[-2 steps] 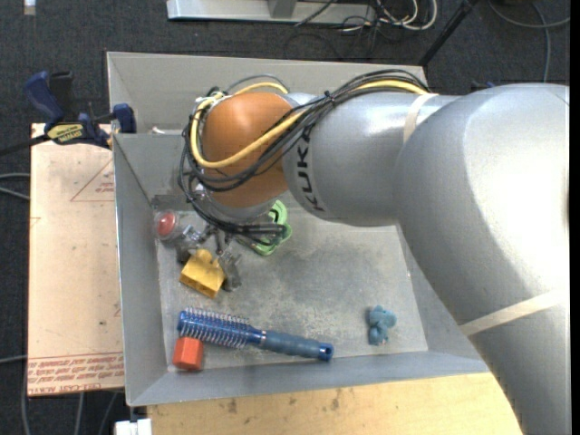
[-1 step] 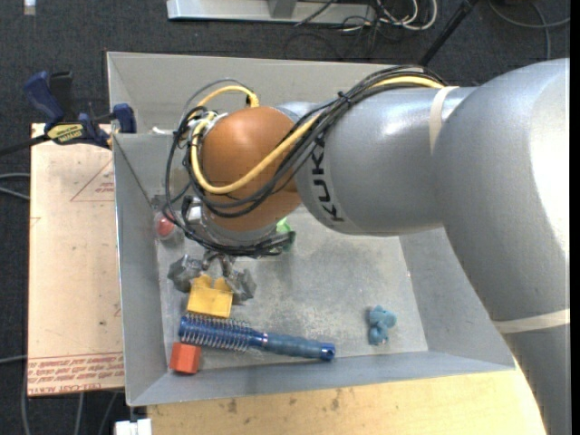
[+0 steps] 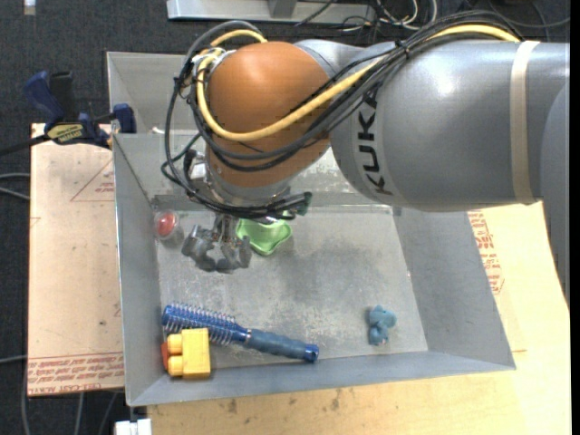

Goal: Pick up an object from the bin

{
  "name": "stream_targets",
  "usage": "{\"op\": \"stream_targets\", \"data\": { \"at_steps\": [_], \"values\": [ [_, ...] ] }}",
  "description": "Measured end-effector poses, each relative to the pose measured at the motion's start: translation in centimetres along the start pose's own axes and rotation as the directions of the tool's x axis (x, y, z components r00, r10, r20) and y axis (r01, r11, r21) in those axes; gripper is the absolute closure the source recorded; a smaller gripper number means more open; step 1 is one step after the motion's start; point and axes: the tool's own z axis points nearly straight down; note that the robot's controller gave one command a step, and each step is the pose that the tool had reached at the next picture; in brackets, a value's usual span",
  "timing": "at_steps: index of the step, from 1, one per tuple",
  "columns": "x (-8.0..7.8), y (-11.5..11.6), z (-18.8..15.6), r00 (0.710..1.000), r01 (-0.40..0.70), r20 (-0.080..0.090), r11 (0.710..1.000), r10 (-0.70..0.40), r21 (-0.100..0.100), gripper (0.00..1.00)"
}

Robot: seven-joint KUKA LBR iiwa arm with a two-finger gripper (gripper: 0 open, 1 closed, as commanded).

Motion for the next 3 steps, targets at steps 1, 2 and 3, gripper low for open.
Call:
{"op": "stream_targets", "data": {
  "at_steps": [1, 2, 3],
  "values": [
    [0.9, 0.9, 8.0, 0.974, -0.225, -0.013, 0.974, 0.225, -0.009, 1.0],
    [0.8, 0.8, 7.8, 0.974, -0.226, -0.009, 0.974, 0.226, -0.006, 0.0],
    [4.5, 6.8, 13.6, 0.983, -0.181, -0.012, 0.983, 0.181, -0.01, 0.0]
  ]
}}
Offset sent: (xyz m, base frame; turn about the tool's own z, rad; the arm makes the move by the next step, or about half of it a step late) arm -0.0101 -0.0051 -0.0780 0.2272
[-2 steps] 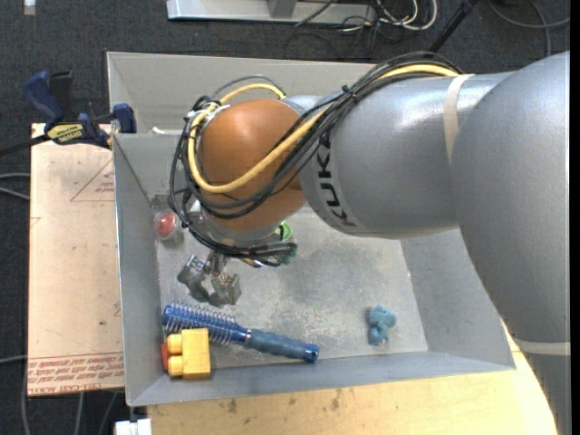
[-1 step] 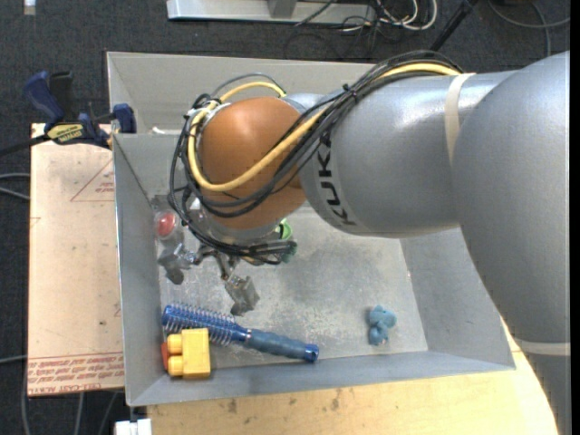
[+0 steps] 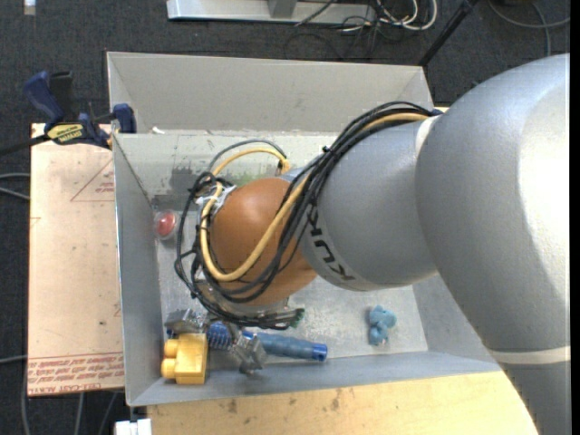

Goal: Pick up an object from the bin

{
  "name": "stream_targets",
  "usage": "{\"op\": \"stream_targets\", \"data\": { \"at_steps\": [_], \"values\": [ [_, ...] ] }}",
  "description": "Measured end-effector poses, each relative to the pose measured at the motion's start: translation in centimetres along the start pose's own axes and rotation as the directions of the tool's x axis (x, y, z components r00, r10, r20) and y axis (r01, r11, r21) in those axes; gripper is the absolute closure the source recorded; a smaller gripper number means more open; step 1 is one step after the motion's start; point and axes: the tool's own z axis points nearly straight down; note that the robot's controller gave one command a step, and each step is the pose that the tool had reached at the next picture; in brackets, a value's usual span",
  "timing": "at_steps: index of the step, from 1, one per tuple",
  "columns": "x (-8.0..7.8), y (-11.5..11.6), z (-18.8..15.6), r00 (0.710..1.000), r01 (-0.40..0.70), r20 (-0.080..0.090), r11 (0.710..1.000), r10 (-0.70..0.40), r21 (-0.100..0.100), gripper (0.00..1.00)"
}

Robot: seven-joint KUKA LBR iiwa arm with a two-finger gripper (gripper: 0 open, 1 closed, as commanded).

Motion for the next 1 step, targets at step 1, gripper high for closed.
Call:
{"op": "stream_targets", "data": {
  "at_steps": [1],
  "values": [
    [-2.01, 0.54, 2.4, 0.995, 0.097, 0.012, 0.995, -0.097, 0.01, 0.0]
  ]
}}
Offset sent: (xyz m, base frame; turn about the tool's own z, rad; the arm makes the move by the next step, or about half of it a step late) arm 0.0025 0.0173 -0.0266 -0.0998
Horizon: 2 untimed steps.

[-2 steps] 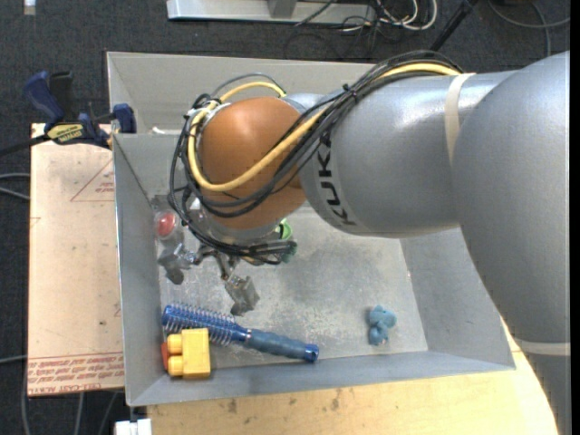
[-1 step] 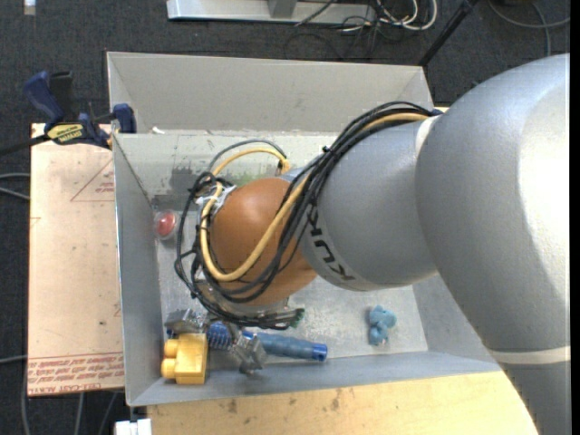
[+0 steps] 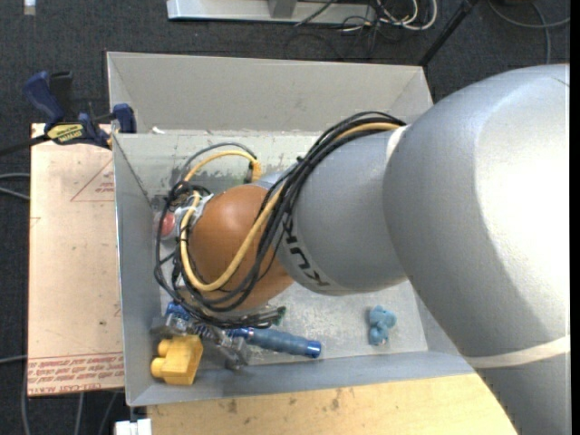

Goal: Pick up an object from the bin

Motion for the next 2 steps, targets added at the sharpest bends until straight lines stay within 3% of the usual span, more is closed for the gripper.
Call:
{"op": "stream_targets", "data": {
  "at_steps": [1, 2],
  "values": [
    [0.1, 0.0, 0.1, 1.0, 0.001, -0.003, 1.0, -0.001, -0.001, 1.0],
    [-1.3, -3.0, -14.3, 0.999, 0.041, -0.001, 0.999, -0.041, 0.002, 1.0]
  ]
}}
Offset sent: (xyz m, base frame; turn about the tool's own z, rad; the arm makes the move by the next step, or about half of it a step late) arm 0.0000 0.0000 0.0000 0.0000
